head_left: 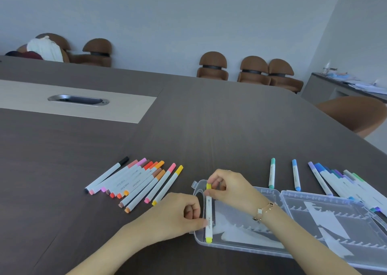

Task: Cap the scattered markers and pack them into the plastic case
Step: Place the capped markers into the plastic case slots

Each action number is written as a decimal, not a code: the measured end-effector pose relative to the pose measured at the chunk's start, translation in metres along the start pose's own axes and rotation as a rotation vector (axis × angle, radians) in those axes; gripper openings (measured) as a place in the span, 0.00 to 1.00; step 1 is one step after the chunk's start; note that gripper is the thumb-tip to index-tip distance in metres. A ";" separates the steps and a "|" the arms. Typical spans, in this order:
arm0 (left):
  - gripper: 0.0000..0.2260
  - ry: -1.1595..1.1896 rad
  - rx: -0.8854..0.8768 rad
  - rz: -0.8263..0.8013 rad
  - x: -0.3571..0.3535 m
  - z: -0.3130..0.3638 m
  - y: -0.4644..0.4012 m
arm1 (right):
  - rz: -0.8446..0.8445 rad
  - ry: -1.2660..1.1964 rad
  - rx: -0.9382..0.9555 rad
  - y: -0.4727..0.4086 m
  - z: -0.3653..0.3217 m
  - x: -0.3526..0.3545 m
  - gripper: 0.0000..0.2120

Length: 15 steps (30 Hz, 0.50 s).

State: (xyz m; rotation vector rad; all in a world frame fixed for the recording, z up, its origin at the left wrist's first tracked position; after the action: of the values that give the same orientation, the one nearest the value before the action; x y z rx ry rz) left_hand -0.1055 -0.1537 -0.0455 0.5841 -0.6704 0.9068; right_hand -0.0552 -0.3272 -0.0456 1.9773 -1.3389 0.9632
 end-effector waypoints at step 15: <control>0.13 -0.346 -0.143 0.080 0.057 -0.073 0.026 | -0.078 -0.004 -0.027 -0.080 -0.051 -0.025 0.16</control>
State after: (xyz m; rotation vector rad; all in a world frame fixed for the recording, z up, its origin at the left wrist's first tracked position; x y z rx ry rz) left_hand -0.0826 -0.0605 -0.0472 0.5948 -1.0679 0.8312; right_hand 0.0013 -0.2470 -0.0397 1.9967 -1.2611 0.9015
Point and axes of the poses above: each hand's wrist, its own y-axis away from the middle knuckle, its own x-axis out of the back of the hand, z = x × y, the point moved 2 cm from there along -y, towards the middle knuckle, and after that the axes turned 7 degrees about -z, right-handed, at the moved point
